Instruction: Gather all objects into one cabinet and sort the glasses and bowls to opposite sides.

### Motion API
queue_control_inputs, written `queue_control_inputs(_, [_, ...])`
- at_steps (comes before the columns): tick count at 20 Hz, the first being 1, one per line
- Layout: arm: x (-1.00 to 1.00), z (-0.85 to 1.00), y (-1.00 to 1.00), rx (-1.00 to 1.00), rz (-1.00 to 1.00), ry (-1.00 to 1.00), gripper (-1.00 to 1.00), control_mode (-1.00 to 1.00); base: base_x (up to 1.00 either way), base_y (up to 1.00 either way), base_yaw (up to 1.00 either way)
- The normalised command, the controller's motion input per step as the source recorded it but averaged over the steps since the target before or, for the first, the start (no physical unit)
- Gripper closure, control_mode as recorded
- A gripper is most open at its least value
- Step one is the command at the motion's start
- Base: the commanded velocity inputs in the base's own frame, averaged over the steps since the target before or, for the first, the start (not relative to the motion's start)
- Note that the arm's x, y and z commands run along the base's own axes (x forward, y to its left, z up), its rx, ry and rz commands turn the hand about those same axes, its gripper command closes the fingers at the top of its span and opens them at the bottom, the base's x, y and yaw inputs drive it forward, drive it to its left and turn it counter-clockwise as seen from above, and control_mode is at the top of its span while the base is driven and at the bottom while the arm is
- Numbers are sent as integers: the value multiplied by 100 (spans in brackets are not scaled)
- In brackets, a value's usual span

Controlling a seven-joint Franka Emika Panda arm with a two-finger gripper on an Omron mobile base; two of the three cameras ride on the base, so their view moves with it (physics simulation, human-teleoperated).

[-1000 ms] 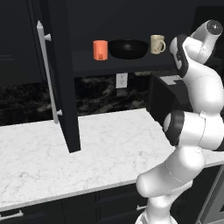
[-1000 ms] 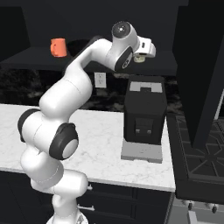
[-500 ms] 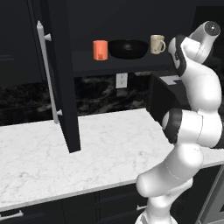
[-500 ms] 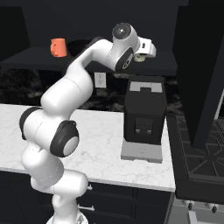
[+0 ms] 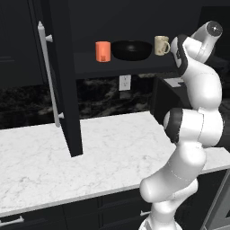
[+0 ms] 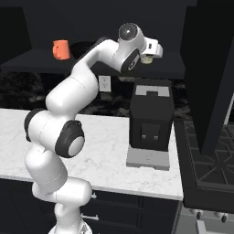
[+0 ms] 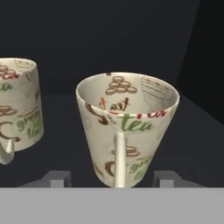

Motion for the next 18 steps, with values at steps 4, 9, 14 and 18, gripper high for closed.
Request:
queue_control_inputs(4, [-14,11,-8,0,0,-11,-100,-100,0,0,0])
queue_control_inputs(9, [-83,0,-1,0,2,-1,-100,-100,0,0,0])
queue_control_inputs(14, [-100,21,38,0,6,-8,-100,-100,0,0,0])
queue_control_inputs(18, [-71,0,93,-9,8,2,-100,-100,0,0,0])
